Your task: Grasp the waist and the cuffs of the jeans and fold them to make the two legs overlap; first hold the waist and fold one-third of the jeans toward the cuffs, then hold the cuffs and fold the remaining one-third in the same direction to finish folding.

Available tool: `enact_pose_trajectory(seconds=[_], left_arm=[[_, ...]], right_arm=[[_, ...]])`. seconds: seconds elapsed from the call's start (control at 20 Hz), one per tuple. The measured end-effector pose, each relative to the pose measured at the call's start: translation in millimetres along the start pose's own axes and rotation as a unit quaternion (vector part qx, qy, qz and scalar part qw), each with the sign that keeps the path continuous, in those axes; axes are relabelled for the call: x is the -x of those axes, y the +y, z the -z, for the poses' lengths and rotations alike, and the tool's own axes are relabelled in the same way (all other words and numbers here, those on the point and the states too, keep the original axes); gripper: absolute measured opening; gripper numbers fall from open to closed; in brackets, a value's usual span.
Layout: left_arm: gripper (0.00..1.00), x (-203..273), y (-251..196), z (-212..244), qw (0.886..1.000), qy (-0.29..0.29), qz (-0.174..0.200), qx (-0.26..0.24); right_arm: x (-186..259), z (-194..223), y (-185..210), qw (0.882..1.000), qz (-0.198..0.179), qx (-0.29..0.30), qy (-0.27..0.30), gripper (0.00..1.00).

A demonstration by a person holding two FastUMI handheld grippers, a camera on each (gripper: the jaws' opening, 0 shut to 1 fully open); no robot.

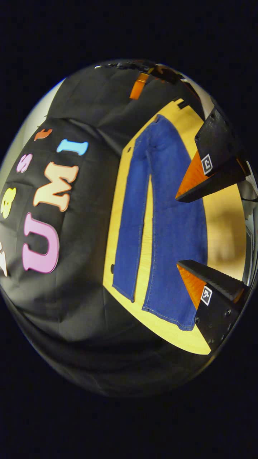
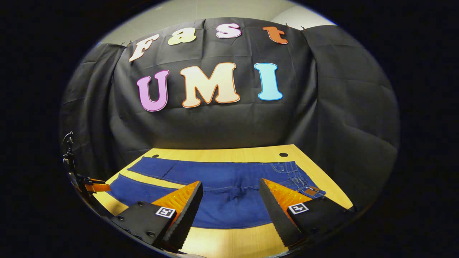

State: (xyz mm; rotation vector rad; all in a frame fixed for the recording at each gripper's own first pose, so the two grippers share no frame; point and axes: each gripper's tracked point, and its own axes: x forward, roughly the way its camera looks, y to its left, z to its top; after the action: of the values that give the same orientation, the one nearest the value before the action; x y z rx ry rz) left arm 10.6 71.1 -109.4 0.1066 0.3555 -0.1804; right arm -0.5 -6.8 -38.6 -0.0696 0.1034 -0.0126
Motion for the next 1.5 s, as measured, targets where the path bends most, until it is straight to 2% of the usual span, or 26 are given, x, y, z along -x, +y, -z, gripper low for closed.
enact_pose_trajectory(seconds=[0.05, 0.1, 0.2, 0.35, 0.4, 0.45, 0.6, 0.65, 0.7, 0.75, 0.8, 0.95, 1.0, 1.05, 1.2, 1.25, 1.3, 1.35, 1.5], left_arm=[[0.96, -1, 4, 6, 0.999, 0.021, 0.011, -0.023], [0.96, -1, 7, 14, 0.997, 0.049, 0.023, -0.054], [0.96, 1, 15, 33, 0.986, 0.108, 0.055, -0.118], [0.96, 1, 35, 63, 0.956, 0.197, 0.097, -0.194], [0.97, 0, 42, 66, 0.948, 0.216, 0.101, -0.213], [0.96, -2, 49, 66, 0.939, 0.231, 0.103, -0.232], [0.96, -12, 70, 67, 0.914, 0.263, 0.112, -0.287], [0.92, -15, 77, 68, 0.905, 0.279, 0.115, -0.299], [0.95, -14, 80, 72, 0.897, 0.293, 0.118, -0.309], [0.95, -14, 83, 75, 0.891, 0.303, 0.12, -0.317], [0.95, -14, 86, 78, 0.886, 0.311, 0.124, -0.32], [0.94, -20, 96, 82, 0.879, 0.325, 0.132, -0.323], [0.98, -20, 97, 84, 0.878, 0.331, 0.128, -0.322], [0.93, -21, 98, 87, 0.877, 0.336, 0.124, -0.32], [0.92, -22, 99, 91, 0.876, 0.344, 0.13, -0.312], [0.88, -22, 99, 90, 0.875, 0.345, 0.135, -0.312], [0.91, -23, 100, 92, 0.872, 0.35, 0.137, -0.314], [0.89, -23, 102, 90, 0.869, 0.354, 0.14, -0.316], [0.93, -25, 101, 91, 0.862, 0.367, 0.14, -0.319]], right_arm=[[0, 2, -1, 1.0, 0.001, 0.006, 0.003, 0.93], [2, 5, -3, 1.0, 0.002, 0.011, 0.007, 0.98], [2, 14, -5, 1.0, 0.004, 0.017, 0.021, 0.98], [4, 28, -7, 0.999, 0.004, 0.016, 0.044, 0.98], [4, 33, -8, 0.999, 0.005, 0.015, 0.05, 0.94], [6, 36, -9, 0.998, 0.007, 0.016, 0.056, 0.98], [10, 47, -14, 0.997, 0.015, 0.027, 0.068, 0.94], [11, 50, -16, 0.997, 0.019, 0.033, 0.073, 0.94], [12, 55, -19, 0.996, 0.023, 0.039, 0.079, 0.98], [13, 56, -20, 0.995, 0.026, 0.043, 0.082, 0.94], [16, 57, -23, 0.995, 0.029, 0.045, 0.083, 0.98], [17, 56, -33, 0.995, 0.04, 0.029, 0.082, 0.96], [17, 58, -36, 0.995, 0.044, 0.02, 0.085, 0.96], [17, 58, -39, 0.995, 0.048, 0.012, 0.087, 0.98], [13, 51, -55, 0.995, 0.066, 0.012, 0.08, 0.96], [12, 48, -62, 0.994, 0.072, 0.01, 0.078, 0.98], [12, 47, -68, 0.994, 0.077, 0.007, 0.078, 0.98], [10, 45, -74, 0.994, 0.083, 0.004, 0.077, 0.96], [5, 43, -79, 0.993, 0.088, -0.008, 0.072, 0.98]])
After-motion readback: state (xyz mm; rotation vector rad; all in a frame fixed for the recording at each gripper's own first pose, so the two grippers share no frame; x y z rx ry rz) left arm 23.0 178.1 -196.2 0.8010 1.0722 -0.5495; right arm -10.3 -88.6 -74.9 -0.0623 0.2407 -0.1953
